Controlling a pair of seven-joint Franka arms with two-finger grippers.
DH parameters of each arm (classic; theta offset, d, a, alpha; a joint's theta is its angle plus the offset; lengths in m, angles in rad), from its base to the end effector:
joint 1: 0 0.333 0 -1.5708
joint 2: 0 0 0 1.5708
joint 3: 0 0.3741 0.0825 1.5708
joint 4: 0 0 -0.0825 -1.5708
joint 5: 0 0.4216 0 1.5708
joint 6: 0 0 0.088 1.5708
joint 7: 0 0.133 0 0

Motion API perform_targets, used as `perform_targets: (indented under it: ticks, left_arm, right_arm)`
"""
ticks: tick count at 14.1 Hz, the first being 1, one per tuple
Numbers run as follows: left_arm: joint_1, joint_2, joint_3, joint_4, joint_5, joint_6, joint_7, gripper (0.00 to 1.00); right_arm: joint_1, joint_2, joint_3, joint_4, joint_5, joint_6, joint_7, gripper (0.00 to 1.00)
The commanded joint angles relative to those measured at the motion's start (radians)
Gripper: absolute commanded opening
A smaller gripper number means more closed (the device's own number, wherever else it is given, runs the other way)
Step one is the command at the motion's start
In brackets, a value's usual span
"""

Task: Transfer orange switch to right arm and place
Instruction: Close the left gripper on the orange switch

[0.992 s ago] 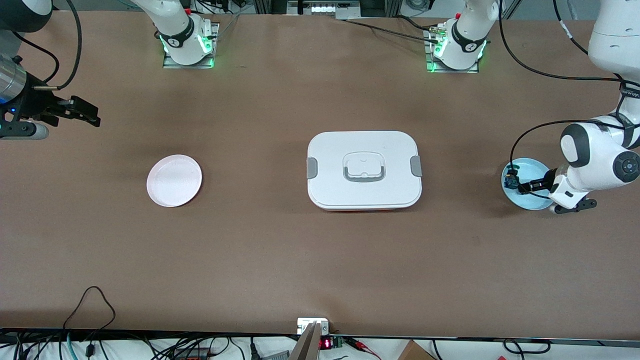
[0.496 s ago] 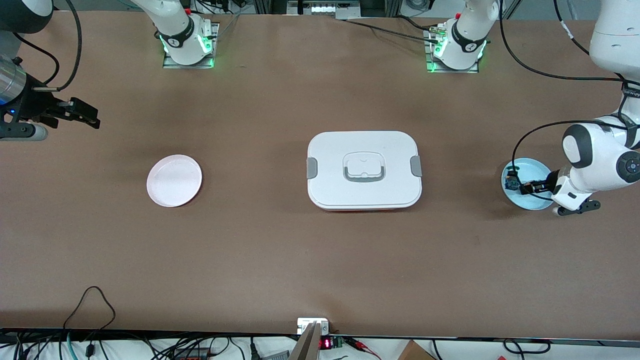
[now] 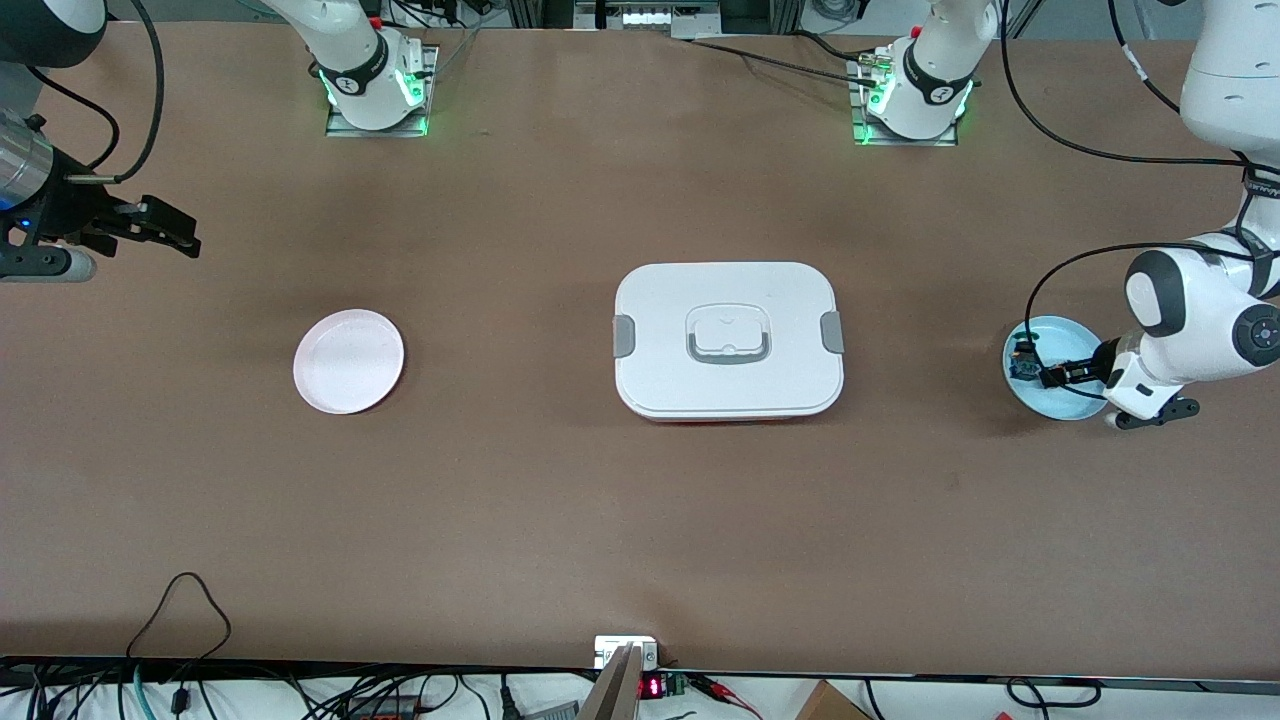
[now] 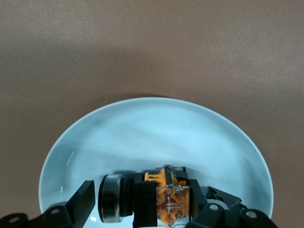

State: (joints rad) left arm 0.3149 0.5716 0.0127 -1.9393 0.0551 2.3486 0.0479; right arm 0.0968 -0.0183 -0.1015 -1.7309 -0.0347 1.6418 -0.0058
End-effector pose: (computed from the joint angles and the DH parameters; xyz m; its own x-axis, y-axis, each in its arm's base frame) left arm 0.6172 0.2115 0.1658 0.9584 0.2335 -0.1641 0.2315 -0.9723 -0.0315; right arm 0.5830 -0.0076 0.5918 0.9975 0.0037 -0.0711 0.0060 -0.9995 0.0321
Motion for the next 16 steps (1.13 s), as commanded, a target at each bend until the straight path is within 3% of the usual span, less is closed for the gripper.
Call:
perform_targets:
  ticks: [1,3,5,8,11,16]
  left_arm:
    - [0.004,0.010,-0.004,0.017,-0.014,-0.005,0.013,0.71]
    - [0.004,0.008,-0.004,0.017,-0.012,-0.008,0.015,0.61]
    - [0.003,0.002,-0.004,0.017,-0.009,-0.014,0.045,0.41]
    - [0.004,-0.019,-0.004,0.026,-0.008,-0.029,0.101,0.38]
    - [0.001,-0.061,-0.014,0.072,-0.006,-0.171,0.142,0.33]
    - [-0.016,-0.056,-0.079,0.321,-0.011,-0.533,0.153,0.27]
  right_arm:
    - [-0.009,-0.008,0.006,-0.013,0.016,0.012,0.009,1.00]
    - [-0.009,-0.008,0.006,-0.013,0.016,0.012,0.009,1.00]
    - [-0.009,-0.008,0.006,-0.013,0.016,0.012,0.009,1.00]
    - [-0.009,-0.008,0.006,-0.013,0.016,0.013,0.009,1.00]
    - [-0.009,-0.008,0.006,-0.012,0.016,0.012,0.009,1.00]
    - [-0.005,-0.009,0.008,-0.010,0.016,0.019,0.017,1.00]
